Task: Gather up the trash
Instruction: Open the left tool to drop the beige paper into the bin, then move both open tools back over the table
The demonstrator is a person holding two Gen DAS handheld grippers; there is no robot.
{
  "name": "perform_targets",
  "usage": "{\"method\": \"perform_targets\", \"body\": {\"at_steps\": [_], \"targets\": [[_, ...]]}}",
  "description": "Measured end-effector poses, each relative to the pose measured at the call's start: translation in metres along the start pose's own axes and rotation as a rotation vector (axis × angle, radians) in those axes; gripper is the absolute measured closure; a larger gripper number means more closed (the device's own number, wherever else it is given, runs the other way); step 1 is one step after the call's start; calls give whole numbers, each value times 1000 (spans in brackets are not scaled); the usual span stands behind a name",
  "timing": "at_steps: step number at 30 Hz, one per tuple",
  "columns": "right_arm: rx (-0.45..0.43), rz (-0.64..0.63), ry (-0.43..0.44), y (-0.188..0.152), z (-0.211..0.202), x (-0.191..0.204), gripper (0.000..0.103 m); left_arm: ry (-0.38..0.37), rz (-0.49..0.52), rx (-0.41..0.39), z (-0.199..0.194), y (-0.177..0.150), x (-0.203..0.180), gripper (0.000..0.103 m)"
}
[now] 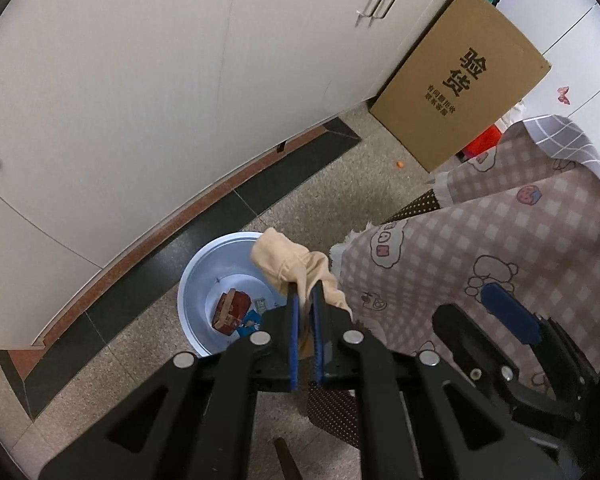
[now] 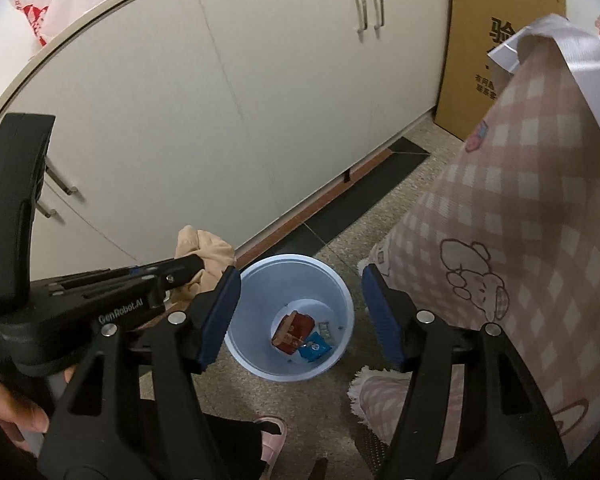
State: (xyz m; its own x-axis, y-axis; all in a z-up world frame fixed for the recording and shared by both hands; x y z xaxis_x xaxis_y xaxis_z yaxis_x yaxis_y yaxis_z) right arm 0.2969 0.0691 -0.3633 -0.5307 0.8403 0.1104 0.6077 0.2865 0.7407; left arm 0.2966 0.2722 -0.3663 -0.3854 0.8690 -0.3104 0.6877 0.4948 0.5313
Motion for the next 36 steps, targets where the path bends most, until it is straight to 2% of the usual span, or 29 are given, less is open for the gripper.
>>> {"method": "perform_targets", "body": {"at_steps": [1,5,15,20,24,27,32,36], "targets": [[1,1,-2,-2,1,-1,40,1,-2,5,2,1,-1,91],[6,19,-9,-5,1,-10,40,26,-10,-7,4,4,3,48],[16,31,8,-3,-4,-4,40,47,-18,-26,-11,5,11,43],[15,61,56,3,-16,7,40,49,-48,-71,-42,5,22,41],[6,91,130,14,-33,21,40,47,-75,-125,-78,5,33,40],[-32,88,182,28,-54,37,40,45,-102,-198,-114,11,37,40],[-176,59,224,56,-113,59,38,28,-126,-342,-175,18,25,38],[-289,33,170,69,-156,50,38,-13,-76,-421,-207,25,-11,36]]}}
Point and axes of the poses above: each gripper's, at about its wrist camera, not at the fingertips, and z roughly the way its jaws point, x to its left, y to its top, the point moved 3 cm from there along z, roughly the way its jaws point, and after that the axes turned 12 degrees about -x, right-handed, at the moved point
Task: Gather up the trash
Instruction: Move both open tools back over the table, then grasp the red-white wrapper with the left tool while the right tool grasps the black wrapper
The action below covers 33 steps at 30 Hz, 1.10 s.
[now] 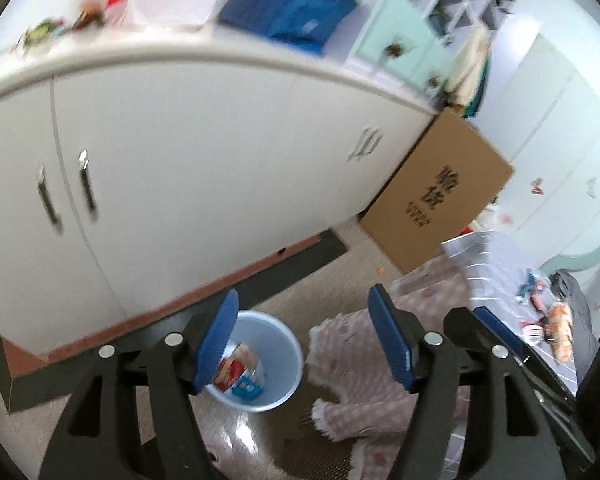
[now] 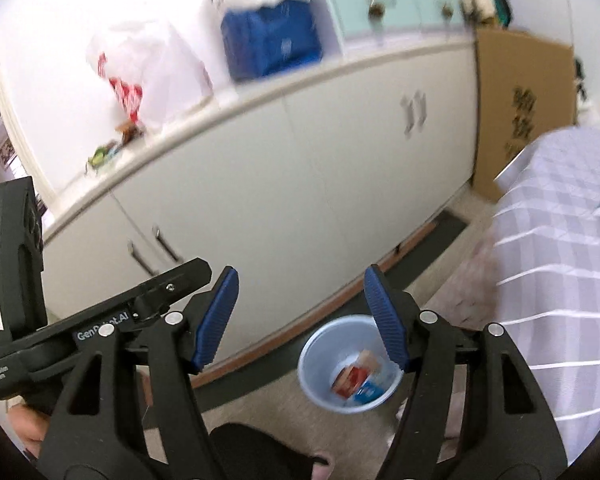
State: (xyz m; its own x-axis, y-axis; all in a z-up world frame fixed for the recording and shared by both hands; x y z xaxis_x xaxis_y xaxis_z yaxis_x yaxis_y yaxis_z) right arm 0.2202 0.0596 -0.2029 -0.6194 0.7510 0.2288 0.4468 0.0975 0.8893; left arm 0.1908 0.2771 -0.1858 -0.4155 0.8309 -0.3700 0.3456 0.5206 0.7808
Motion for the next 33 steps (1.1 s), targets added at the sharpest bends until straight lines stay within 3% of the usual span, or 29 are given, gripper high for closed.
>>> {"method": "perform_targets", "body": {"at_steps": [4,7,13,17,24,30,31,32,33], "targets": [[-72,18,-92,19,-35,-32,37,-72,92,-9,-2,3,-56,35],[-117,62,-195,32,-69,-79,36,-139,188,-1,-2,-7,-106,32],[-170,166,-392,37,-130,-182,32,-357,391,99,19,-49,-213,32],[-162,239,-487,30,-156,-234,29,-459,510,161,38,-79,-275,32],[-142,309,-539,14,-172,-284,28,-490,607,236,69,-113,-325,32],[-125,328,-532,7,-167,-297,27,-462,709,224,79,-125,-346,32],[-123,333,-531,6,-165,-297,27,-455,725,224,81,-127,-347,37],[-123,338,-528,7,-164,-298,27,-449,749,229,83,-130,-350,50],[-123,341,-526,7,-164,-299,27,-439,766,225,86,-132,-352,54]]}}
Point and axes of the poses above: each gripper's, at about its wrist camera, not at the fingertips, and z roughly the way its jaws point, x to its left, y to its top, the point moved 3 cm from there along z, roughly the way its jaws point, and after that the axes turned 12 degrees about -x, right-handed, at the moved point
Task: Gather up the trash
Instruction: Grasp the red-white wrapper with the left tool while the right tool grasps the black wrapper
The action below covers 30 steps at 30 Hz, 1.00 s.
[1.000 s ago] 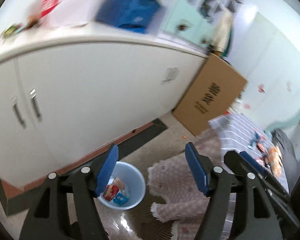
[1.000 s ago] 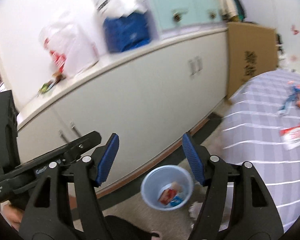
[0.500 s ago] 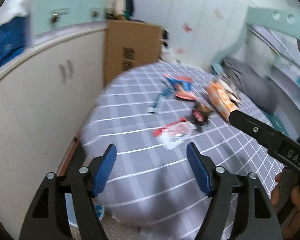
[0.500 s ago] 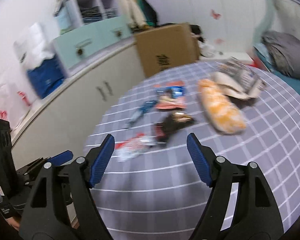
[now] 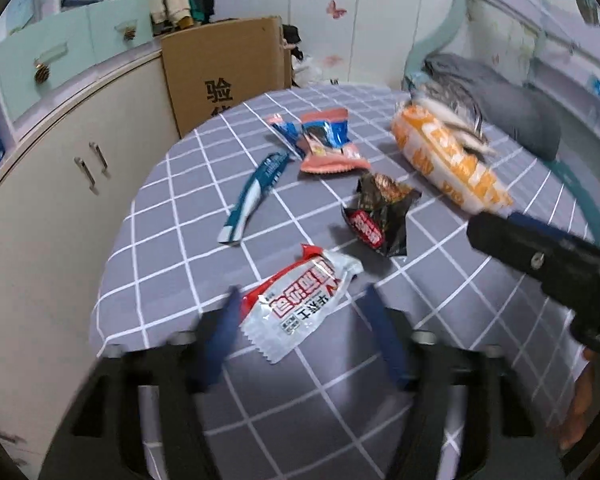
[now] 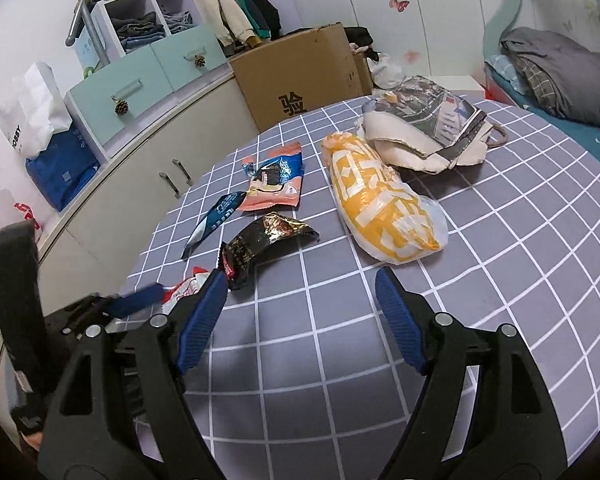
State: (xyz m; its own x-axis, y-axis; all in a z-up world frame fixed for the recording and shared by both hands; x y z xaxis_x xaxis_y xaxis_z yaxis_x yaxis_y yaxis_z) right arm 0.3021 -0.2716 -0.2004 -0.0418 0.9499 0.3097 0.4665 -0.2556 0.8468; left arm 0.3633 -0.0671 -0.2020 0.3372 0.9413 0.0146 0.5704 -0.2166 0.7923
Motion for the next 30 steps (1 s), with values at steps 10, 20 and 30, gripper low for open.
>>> {"method": "perform_targets", "body": {"at_steps": [10,20,30], "targets": [[39,30,25,7,25,13,27,-10,-91,-118,-23,9,10,95],[90,36,-12,13,63,38,27,199,-314,-251,-71,14,75,96],[121,-52,-32,3,74,48,78,197,-395,-235,-89,-9,111,96]]}}
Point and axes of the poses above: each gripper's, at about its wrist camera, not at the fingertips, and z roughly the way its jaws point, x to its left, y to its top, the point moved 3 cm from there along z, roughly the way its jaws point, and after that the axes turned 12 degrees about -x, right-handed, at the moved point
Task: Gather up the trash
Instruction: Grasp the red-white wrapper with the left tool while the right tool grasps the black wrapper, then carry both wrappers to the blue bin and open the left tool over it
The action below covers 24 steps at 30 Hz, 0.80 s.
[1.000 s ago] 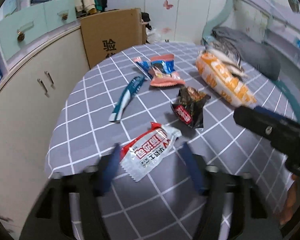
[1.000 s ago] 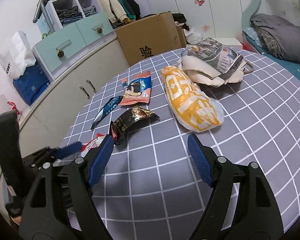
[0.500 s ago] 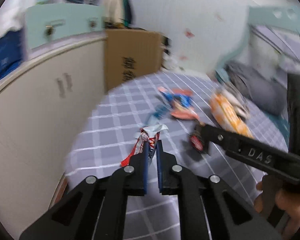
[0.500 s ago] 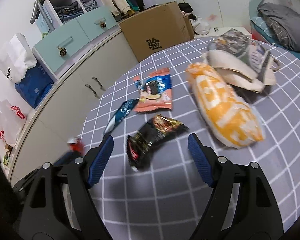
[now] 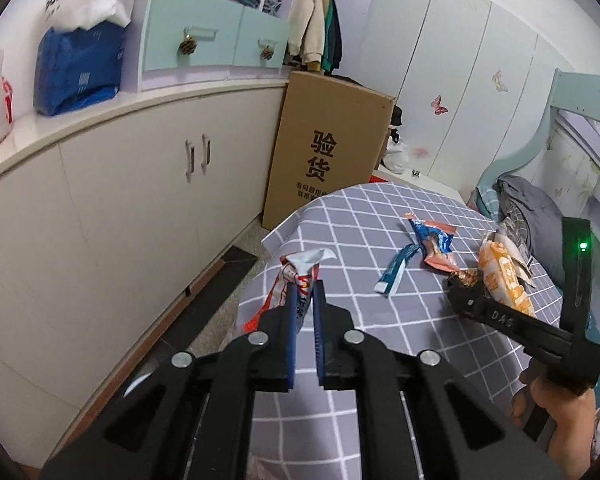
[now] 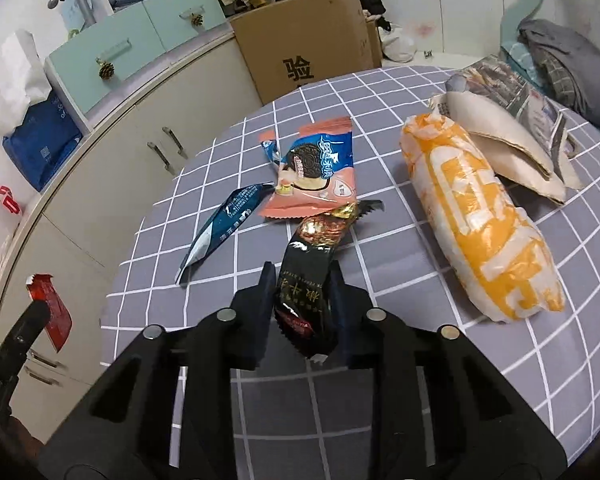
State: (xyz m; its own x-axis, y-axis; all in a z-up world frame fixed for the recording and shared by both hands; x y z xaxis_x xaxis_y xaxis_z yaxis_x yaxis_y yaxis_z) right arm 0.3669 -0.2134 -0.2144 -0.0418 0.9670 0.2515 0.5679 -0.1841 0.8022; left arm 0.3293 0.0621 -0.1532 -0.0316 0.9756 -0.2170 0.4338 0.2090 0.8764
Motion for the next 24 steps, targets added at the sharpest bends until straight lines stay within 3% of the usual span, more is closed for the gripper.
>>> {"method": "perform_targets", "body": {"at_steps": [5,11,16,24], "targets": [[-90,-84,56,-6,-36,20,80,-24,-48,21,-12,-11,21,96],[-112,-150,189,-22,-72,64,80,-10,-105,23,-34,-25,52,96],[-94,-218,298,-46,-82,119,80,82,-118,12,-56,-41,83,96],[-38,-335,402,-99,-78,196,80,173,-159,26,-82,-65,132,96]]}}
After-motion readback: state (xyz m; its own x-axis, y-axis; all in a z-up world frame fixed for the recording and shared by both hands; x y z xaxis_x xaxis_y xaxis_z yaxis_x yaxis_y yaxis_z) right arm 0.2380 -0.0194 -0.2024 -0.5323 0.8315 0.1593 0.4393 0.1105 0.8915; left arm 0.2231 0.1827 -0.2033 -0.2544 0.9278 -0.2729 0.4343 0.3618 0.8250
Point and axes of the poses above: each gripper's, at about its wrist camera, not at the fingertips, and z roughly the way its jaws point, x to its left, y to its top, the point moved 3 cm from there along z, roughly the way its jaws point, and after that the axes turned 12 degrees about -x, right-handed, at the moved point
